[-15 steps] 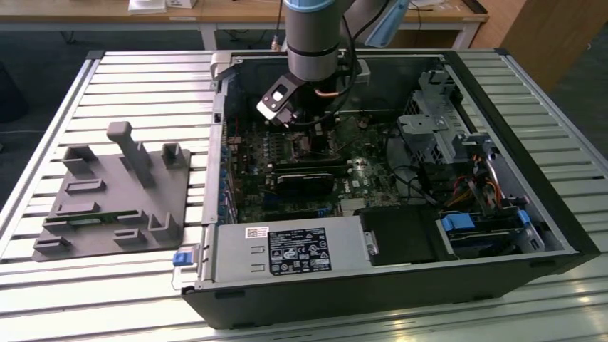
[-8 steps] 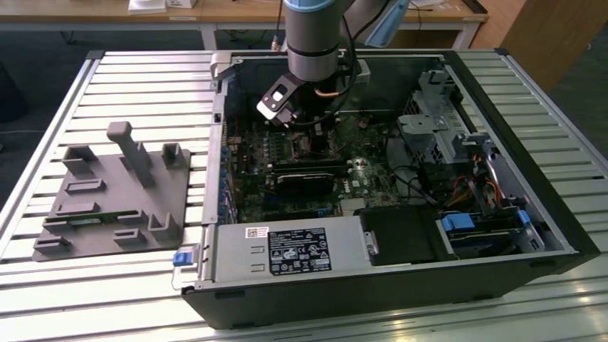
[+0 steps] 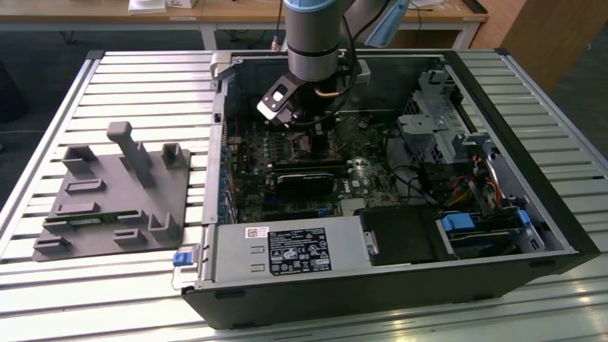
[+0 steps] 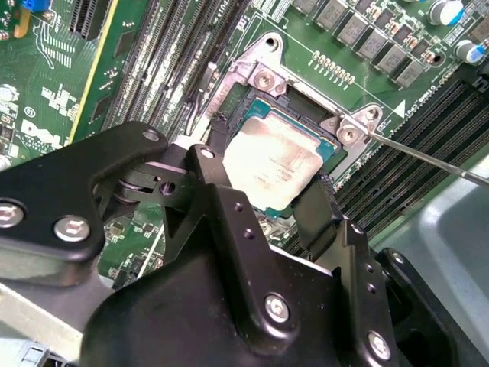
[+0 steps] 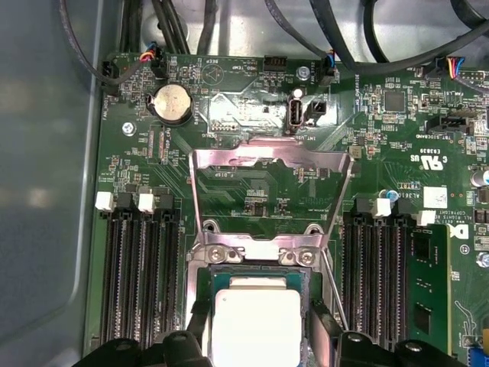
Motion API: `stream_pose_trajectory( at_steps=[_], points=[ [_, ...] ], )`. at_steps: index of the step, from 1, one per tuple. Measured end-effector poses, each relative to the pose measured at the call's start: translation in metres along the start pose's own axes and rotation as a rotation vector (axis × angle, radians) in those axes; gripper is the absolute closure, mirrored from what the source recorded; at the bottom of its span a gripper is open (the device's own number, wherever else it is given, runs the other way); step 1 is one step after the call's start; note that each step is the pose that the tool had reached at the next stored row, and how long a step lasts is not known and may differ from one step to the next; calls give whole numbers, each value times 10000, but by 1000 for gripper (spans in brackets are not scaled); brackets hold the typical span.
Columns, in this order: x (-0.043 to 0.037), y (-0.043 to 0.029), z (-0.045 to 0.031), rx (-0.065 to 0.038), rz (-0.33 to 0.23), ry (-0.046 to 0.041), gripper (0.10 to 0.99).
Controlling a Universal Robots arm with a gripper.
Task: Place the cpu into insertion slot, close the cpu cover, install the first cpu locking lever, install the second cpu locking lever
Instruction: 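Place the cpu into insertion slot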
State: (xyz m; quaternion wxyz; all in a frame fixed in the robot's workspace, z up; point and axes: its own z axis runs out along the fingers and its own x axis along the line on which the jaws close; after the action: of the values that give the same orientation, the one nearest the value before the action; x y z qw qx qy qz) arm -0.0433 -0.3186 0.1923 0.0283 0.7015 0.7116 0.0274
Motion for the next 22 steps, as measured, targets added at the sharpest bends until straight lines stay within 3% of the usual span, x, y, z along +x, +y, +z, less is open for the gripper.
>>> stream_pose_trajectory(
  at_steps=[8, 9, 18, 22],
  points=[
    [0, 1, -7, 2, 1, 0, 486],
    [0, 2, -7, 2, 1, 0, 549],
    [1, 7, -4, -3, 29, 5, 549],
    [0, 7, -6, 0, 28, 3, 475]
  ],
)
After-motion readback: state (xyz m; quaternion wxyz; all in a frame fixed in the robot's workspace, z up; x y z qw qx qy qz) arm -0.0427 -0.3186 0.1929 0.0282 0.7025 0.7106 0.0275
